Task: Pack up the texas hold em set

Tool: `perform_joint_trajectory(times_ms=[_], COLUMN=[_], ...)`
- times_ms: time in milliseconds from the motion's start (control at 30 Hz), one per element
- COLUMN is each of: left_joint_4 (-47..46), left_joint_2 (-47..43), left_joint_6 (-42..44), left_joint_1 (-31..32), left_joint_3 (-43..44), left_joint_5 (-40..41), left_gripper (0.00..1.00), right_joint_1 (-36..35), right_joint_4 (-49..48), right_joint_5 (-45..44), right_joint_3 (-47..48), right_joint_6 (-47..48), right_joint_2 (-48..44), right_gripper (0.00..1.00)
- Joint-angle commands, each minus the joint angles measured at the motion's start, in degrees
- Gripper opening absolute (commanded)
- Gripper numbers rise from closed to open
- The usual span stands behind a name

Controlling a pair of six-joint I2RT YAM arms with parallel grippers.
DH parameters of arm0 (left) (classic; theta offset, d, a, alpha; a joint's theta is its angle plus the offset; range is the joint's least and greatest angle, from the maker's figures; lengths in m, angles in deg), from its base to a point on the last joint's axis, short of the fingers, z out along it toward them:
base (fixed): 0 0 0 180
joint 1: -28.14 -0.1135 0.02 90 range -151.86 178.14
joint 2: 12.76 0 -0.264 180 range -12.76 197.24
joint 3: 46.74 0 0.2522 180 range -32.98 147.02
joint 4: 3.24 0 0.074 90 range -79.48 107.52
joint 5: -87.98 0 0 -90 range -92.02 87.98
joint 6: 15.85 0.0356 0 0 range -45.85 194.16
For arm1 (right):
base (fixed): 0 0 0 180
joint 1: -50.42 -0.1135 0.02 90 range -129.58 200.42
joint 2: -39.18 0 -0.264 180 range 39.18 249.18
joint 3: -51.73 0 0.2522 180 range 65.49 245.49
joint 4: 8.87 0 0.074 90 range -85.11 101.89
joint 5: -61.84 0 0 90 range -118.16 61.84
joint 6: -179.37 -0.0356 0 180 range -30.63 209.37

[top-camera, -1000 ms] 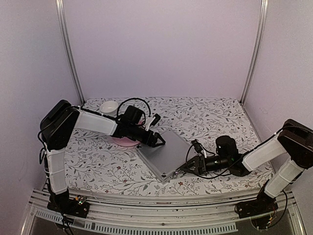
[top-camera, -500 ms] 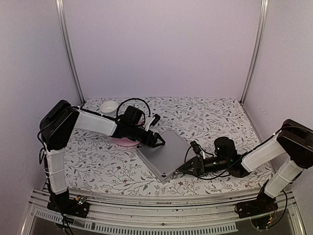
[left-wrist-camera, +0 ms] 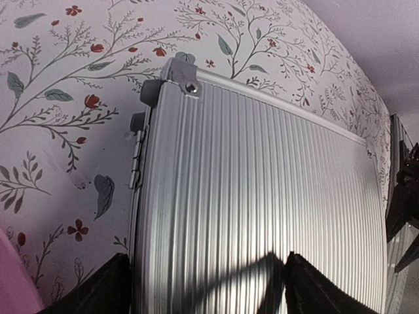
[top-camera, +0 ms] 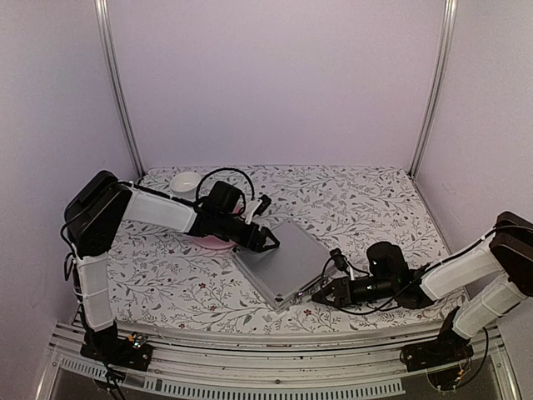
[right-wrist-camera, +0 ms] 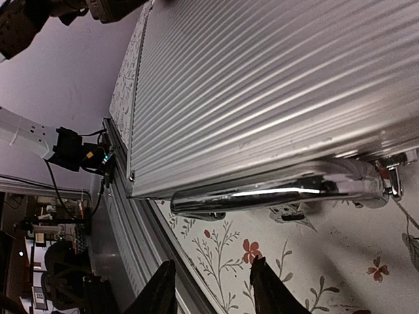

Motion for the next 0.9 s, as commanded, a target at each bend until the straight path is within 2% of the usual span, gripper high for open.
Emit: perform_joint_trajectory(times_ms=[0,233,367,867], left_joint_4=[1.2,1.4,1.5,1.6], left_joint_2=[-1.5,-1.3,-1.3,-1.5], left_joint_6=[-1.0,-0.9,-0.8,-0.6], left_joint_1=[1.3,1.3,1.4,1.4], left_joint_3=[-0.7,-0.9,-0.9,-1.8], left_joint_5=[-3.9,-4.3,-4.4,-4.6], left_gripper=[0.8,0.8,0.8,0.8], right_joint_1=[-2.1,-2.8,-2.9,-3.5], right_joint_4=[3.5,4.4,4.7,5.1], right_joint_5=[-7.6,-12.4,-12.8,-16.7], right_joint_3=[0.8,1.7,2.6,5.0], right_joint_6=[-0.1,-3.7,-4.3,-6.9], right_joint_2=[0.7,3.2,5.2,9.2], right_gripper=[0.33,0.11,0.05,0.04])
